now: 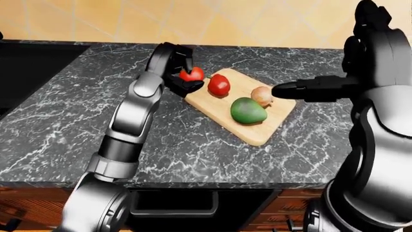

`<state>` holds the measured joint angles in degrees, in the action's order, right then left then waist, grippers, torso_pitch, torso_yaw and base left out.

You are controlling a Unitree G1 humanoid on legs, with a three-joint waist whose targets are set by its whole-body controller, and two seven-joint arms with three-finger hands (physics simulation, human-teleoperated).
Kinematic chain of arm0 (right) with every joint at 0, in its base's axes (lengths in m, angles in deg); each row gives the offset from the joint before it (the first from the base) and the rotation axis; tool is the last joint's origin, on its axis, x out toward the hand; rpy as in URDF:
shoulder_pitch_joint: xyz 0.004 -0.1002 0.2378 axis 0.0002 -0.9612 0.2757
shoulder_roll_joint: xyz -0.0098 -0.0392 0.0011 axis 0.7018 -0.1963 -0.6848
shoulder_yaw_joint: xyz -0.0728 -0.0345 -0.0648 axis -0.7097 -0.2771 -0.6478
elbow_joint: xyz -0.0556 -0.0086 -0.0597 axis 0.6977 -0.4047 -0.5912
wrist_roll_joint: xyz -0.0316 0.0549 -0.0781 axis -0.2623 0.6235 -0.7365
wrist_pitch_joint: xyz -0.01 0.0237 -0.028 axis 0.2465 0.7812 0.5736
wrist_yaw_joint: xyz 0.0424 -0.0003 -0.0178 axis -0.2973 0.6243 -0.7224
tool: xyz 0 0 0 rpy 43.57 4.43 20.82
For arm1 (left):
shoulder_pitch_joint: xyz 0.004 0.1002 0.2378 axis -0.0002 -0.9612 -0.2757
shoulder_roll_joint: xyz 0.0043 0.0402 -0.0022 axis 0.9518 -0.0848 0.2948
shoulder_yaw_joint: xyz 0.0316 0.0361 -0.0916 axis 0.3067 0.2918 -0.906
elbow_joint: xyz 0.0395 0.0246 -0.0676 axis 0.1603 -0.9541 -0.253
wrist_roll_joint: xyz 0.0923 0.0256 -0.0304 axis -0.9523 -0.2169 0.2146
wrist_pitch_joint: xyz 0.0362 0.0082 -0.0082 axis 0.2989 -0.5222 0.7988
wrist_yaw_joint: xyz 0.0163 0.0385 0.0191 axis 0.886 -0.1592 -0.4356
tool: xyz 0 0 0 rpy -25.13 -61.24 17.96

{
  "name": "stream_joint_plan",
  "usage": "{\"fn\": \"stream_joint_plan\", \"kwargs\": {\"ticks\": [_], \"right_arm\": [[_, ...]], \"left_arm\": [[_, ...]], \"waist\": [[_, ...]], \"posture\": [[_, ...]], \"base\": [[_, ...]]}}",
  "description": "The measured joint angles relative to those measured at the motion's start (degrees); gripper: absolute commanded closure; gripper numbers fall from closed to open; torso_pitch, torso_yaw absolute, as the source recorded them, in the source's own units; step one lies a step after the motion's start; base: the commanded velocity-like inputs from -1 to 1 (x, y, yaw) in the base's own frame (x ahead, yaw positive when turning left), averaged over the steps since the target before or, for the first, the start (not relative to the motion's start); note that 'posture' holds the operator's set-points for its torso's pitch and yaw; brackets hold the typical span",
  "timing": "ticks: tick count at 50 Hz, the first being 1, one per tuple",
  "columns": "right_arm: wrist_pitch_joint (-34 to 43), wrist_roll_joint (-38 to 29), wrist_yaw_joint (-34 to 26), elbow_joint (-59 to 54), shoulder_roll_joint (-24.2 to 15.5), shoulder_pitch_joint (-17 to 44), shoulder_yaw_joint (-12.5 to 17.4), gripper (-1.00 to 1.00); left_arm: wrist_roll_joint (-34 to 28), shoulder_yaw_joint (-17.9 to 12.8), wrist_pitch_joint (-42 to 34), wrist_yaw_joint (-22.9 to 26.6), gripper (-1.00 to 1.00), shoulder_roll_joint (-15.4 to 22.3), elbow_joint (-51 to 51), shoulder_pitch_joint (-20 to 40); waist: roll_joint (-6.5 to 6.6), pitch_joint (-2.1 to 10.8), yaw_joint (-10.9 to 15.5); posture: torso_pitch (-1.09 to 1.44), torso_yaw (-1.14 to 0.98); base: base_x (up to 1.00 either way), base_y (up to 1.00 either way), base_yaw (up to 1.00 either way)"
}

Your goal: Place the avocado, onion, tomato and bell pepper on the cutting board.

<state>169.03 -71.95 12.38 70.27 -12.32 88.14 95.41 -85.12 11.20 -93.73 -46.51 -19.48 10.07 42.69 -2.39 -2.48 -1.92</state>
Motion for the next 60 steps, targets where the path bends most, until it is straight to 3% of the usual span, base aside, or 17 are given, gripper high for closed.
{"fn": "stream_joint_plan", "kwargs": {"ticks": [24, 34, 43, 60], "right_arm": [[0.96, 0.61, -0.02, 3.23, -0.07, -2.57, 1.6, -1.0], [1.26, 0.78, -0.09, 3.11, -0.61, -2.42, 1.94, -1.0], [1.31, 1.01, 0.09, 2.22, -1.01, -1.26, 1.44, -1.0], [1.92, 0.97, -0.17, 4.23, -0.9, -3.0, 2.44, -1.0]], "left_arm": [[-0.68, 0.45, 4.54, -0.96, 1.0, -1.45, -5.09, -1.59], [-0.88, 0.59, 5.3, -1.2, 0.76, -1.8, -6.1, -2.01], [-0.72, 0.47, 6.77, -1.56, 0.79, -2.09, -9.09, -1.08], [-0.4, 0.46, 9.08, -2.65, 0.51, -2.39, -12.01, -0.82]], "waist": [[0.07, 0.16, -0.2], [0.04, 0.23, -0.25], [-0.12, 0.28, -0.18], [-0.34, 0.39, 0.08]], "posture": [[0.0, -0.09], [0.0, -0.09], [0.0, -0.09], [0.0, -0.09]], "base": [[0.0, 0.0, 0.0], [0.0, 0.0, 0.0], [0.0, 0.0, 0.0], [0.0, 0.0, 0.0]]}}
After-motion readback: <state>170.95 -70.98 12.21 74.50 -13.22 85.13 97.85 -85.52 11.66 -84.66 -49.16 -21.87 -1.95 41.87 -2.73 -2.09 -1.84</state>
